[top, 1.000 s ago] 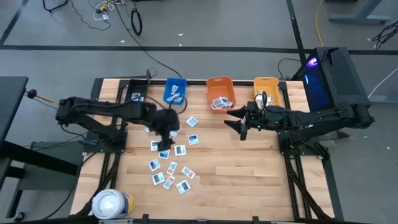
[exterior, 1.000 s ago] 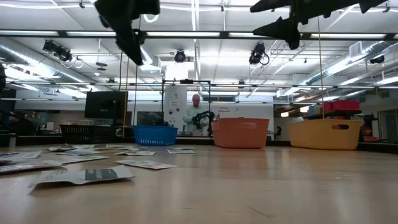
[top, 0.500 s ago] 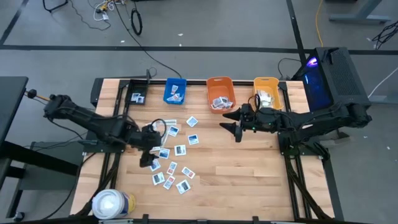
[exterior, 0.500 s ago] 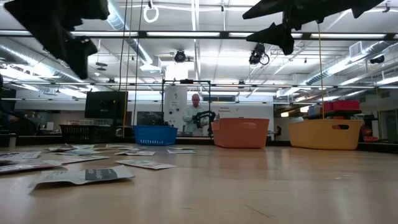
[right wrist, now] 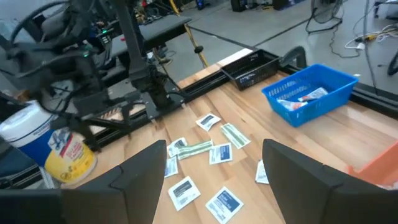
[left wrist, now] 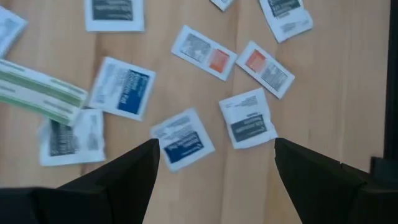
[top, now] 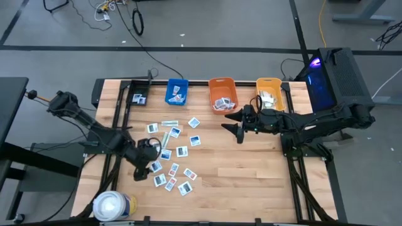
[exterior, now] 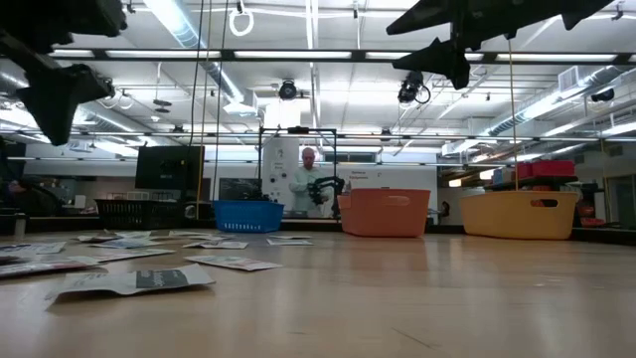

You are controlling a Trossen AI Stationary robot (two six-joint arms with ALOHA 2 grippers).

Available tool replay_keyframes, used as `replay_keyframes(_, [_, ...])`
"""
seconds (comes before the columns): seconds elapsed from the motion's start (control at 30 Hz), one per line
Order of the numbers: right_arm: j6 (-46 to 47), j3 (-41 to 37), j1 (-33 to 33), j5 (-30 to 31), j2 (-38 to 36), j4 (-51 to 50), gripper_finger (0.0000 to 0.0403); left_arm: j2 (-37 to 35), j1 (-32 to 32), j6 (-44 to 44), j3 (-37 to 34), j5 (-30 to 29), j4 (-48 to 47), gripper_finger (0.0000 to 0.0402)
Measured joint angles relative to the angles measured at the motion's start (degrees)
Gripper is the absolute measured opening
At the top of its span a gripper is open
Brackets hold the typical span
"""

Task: Pick & Place First Aid Supplies
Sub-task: Put the towelette pack into the orange bin

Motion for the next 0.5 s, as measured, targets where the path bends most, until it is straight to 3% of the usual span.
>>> replay_keyframes(0.33, [0.0, 0.0, 0.0, -0.3, 0.0, 0.0, 0.0267, 7.6, -9.2, -9.8, 0.0, -3.7, 8.3, 0.0323])
replay_keyframes(0.5, [-0.4, 0.0, 0.0, -2.9, 0.0, 0.0, 0.0267, 13.8, -10.0, -13.8, 0.0, 4.8, 17.3, 0.0323])
